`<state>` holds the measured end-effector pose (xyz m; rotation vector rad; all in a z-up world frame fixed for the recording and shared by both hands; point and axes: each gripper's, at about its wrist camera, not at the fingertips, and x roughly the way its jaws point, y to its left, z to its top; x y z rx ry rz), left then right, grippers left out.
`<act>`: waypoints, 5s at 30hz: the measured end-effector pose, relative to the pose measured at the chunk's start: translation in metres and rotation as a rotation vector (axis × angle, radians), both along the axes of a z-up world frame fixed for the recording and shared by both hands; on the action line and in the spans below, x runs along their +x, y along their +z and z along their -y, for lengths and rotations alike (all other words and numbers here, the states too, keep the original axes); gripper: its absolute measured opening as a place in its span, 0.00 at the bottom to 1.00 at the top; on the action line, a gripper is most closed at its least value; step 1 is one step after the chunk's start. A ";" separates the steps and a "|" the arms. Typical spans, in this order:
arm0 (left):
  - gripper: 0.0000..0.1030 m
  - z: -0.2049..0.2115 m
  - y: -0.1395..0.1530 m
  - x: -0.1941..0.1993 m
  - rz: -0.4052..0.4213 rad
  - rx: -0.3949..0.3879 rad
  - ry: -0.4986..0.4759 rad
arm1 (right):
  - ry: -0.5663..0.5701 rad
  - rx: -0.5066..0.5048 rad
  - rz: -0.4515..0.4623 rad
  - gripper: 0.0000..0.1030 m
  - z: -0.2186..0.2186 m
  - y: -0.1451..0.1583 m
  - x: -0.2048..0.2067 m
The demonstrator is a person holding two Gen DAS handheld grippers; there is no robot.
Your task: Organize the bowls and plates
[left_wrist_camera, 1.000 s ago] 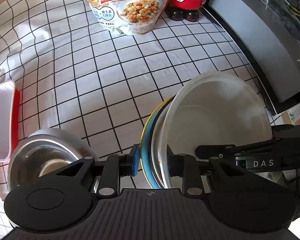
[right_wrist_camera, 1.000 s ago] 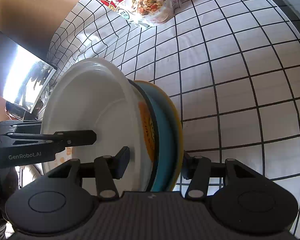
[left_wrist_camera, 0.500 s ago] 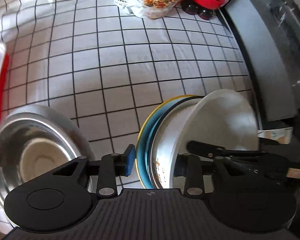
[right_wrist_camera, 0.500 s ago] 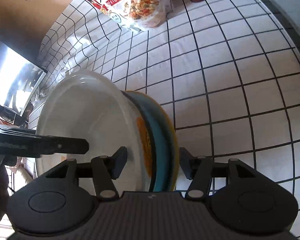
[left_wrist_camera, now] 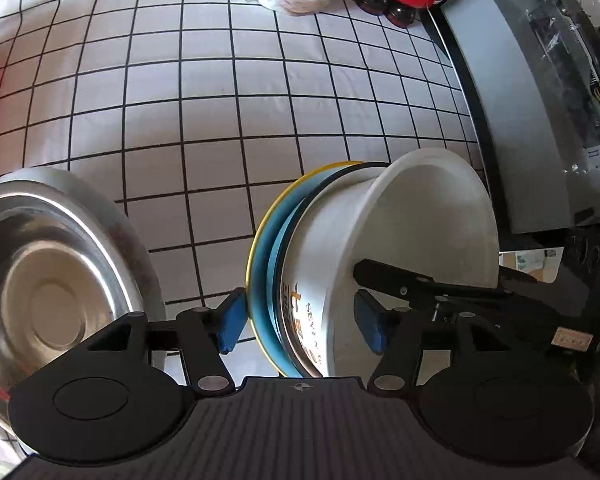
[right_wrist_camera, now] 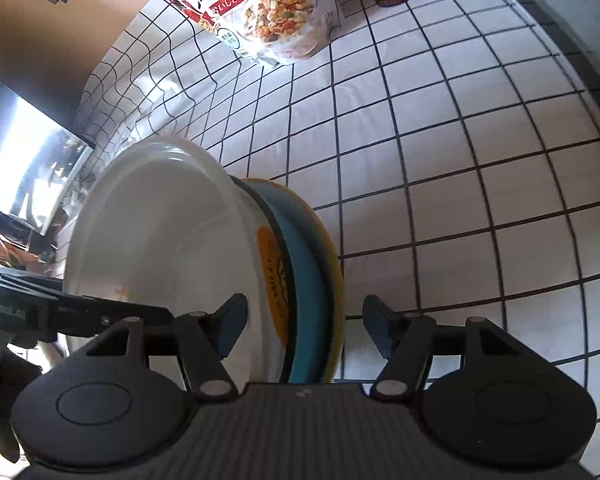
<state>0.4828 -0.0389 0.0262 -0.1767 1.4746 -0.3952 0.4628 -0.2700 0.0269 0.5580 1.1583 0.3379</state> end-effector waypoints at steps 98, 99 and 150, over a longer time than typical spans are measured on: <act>0.60 0.027 -0.006 0.003 -0.003 0.226 -0.087 | 0.099 0.056 0.005 0.55 -0.001 0.000 0.005; 0.60 0.027 -0.006 0.004 -0.006 0.227 -0.082 | 0.095 0.060 -0.001 0.55 -0.001 0.000 0.005; 0.60 -0.124 0.090 -0.010 -0.019 0.171 0.169 | 0.251 0.062 -0.121 0.58 -0.140 0.088 0.027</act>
